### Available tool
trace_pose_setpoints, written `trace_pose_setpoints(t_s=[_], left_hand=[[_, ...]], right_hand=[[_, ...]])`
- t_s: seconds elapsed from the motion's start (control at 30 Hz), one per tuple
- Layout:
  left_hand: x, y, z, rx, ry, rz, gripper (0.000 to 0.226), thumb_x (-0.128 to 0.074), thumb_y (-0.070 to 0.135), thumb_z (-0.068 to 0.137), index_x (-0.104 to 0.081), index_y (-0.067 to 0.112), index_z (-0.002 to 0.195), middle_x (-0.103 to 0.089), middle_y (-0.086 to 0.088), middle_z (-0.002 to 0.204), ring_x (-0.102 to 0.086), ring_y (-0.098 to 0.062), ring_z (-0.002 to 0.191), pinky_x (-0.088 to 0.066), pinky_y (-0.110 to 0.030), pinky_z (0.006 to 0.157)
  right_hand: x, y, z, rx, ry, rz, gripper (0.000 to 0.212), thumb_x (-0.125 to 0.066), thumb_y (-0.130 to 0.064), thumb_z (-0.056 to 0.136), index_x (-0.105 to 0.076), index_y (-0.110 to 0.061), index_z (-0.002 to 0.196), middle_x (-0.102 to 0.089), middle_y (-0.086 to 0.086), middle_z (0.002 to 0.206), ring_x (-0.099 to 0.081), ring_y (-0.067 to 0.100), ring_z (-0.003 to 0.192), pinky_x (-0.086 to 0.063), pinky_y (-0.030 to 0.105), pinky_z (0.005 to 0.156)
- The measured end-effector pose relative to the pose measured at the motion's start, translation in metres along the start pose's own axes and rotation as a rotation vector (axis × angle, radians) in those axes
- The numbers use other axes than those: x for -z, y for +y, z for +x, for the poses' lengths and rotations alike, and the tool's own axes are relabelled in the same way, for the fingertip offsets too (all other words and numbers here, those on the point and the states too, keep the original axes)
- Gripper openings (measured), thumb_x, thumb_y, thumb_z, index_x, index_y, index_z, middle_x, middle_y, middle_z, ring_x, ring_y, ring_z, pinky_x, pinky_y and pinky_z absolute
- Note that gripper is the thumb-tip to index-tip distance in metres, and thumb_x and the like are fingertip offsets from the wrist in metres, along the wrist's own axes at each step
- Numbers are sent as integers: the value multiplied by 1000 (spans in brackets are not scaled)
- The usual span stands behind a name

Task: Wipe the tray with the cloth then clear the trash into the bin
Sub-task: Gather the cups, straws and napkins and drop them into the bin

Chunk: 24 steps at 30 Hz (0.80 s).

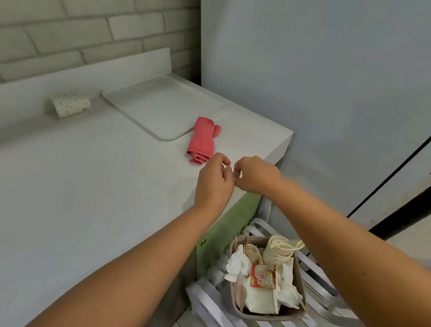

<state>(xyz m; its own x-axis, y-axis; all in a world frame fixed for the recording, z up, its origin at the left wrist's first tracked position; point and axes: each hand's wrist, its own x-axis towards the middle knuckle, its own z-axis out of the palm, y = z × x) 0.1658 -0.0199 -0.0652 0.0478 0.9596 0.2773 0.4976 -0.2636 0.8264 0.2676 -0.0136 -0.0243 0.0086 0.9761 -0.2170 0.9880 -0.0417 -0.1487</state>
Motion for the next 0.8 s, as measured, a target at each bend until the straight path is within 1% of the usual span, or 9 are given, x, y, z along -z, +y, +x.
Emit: trace_pose_setpoints(t_s=[0.1, 0.17, 0.2, 0.3, 0.4, 0.53, 0.63, 0.73, 0.8], left_hand=[[36, -17, 27, -31, 66, 95, 16, -48, 3, 88, -54, 3, 102, -51, -8, 100, -52, -22, 85, -43, -29, 73], [65, -36, 46, -17, 92, 198, 21, -51, 6, 88, -53, 6, 109, -46, -11, 115, -50, -25, 103, -44, -32, 85], [80, -47, 55, 10, 98, 253, 25, -52, 8, 88, -52, 8, 114, -43, -10, 120, -47, -25, 109, -42, -31, 89], [130, -82, 80, 100, 105, 396, 36, -52, 13, 91, -47, 14, 126, -38, -9, 128, -40, -26, 118, -38, -33, 97], [181, -118, 105, 193, 104, 459, 41, -51, 16, 92, -44, 17, 132, -34, -9, 134, -37, -28, 123, -37, -38, 102], [239, -159, 144, 385, 157, 408, 45, -53, 21, 92, -42, 15, 135, -31, -12, 142, -34, -32, 129, -32, -40, 106], [268, -188, 176, 511, 187, 329, 53, -55, 23, 92, -37, 13, 140, -31, -15, 144, -35, -34, 130, -37, -41, 105], [282, -211, 207, 549, 178, 245, 61, -58, 24, 90, -32, 11, 143, -34, -17, 143, -39, -36, 130, -40, -41, 104], [285, -219, 226, 559, 223, 140, 65, -62, 23, 87, -30, 7, 142, -37, -17, 143, -40, -34, 130, -41, -40, 104]], right_hand=[[13, -33, 12, 70, -5, 17, 29, -52, -22, 92, -57, -18, 120, -58, 4, 117, -58, 25, 105, -41, 29, 74], [17, -57, 22, 115, -29, 36, 34, -51, -22, 93, -51, -20, 127, -55, 5, 122, -55, 26, 105, -41, 30, 78], [17, -70, 28, 145, -42, 52, 38, -51, -22, 93, -48, -21, 131, -54, 5, 124, -54, 26, 106, -41, 31, 81], [18, -106, 45, 247, -61, 34, 56, -55, -26, 92, -33, -24, 144, -44, 5, 135, -42, 25, 125, -37, 33, 99], [16, -141, 61, 309, -81, 12, 62, -54, -30, 93, -24, -28, 148, -32, 3, 143, -34, 25, 132, -34, 35, 102], [4, -180, 87, 362, -139, 59, 68, -56, -27, 91, -21, -27, 148, -29, 5, 144, -31, 26, 132, -40, 37, 100], [-5, -203, 105, 364, -161, 61, 71, -58, -28, 88, -21, -30, 148, -28, 4, 145, -29, 25, 134, -39, 39, 104], [-9, -218, 120, 362, -158, 39, 75, -59, -30, 87, -17, -32, 149, -20, 5, 151, -21, 25, 140, -34, 39, 109], [-9, -226, 129, 362, -156, 29, 77, -59, -32, 88, -14, -32, 150, -14, 6, 155, -15, 26, 143, -30, 39, 112]])
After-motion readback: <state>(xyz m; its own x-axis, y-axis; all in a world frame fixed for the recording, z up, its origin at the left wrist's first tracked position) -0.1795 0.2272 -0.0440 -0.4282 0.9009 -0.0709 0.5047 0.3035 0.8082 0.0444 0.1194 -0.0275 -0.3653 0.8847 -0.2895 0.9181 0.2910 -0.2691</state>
